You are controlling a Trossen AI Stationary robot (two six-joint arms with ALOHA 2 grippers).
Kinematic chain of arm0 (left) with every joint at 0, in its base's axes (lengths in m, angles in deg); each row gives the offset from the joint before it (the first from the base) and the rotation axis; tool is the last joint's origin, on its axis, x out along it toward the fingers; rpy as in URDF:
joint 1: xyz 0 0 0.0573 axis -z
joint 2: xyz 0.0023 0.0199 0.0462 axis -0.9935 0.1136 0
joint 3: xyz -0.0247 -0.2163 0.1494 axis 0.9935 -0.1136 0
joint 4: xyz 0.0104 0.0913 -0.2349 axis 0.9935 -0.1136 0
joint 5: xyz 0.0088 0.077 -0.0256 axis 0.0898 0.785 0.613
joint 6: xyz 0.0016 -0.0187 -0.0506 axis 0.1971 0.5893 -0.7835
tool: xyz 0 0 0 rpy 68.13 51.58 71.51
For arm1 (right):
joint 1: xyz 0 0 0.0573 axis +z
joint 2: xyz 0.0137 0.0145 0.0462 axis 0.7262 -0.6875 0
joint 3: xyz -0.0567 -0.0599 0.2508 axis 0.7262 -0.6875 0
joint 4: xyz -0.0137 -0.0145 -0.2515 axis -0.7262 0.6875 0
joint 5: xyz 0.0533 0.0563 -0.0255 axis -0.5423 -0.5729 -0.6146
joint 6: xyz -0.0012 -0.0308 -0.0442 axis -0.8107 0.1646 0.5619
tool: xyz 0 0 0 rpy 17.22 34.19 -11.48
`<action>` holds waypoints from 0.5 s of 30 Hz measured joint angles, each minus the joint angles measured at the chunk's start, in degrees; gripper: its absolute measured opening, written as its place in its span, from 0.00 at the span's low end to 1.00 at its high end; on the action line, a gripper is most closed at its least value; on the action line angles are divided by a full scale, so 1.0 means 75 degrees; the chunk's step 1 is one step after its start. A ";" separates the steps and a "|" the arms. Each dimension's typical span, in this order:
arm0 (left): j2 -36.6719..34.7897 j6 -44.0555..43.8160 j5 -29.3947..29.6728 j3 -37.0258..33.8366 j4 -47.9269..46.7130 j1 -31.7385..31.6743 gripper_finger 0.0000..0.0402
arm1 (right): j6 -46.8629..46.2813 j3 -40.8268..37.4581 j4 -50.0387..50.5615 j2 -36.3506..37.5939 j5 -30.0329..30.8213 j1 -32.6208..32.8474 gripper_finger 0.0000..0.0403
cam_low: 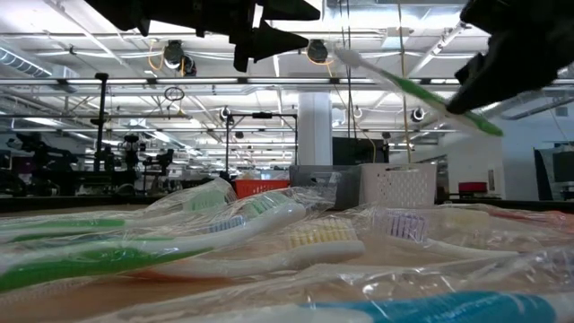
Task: Pick & Place Toothbrushes
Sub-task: Put the green toothbrush into the white bin
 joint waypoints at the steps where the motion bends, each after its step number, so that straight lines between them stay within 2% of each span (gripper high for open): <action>1: 0.0000 0.0000 0.0000 0.0000 0.0013 0.0000 0.63 | 0.0016 0.0000 -0.0156 0.0063 0.0235 -0.0003 0.03; 7: 0.0001 -0.0003 0.0000 0.0000 0.0062 0.0000 0.63 | 0.0797 0.0006 -0.1718 0.0216 0.1045 -0.0180 0.03; 15: 0.0001 -0.0044 0.0000 0.0000 0.0104 0.0000 0.63 | 0.1737 0.0006 -0.3608 -0.0003 0.1115 -0.0879 0.03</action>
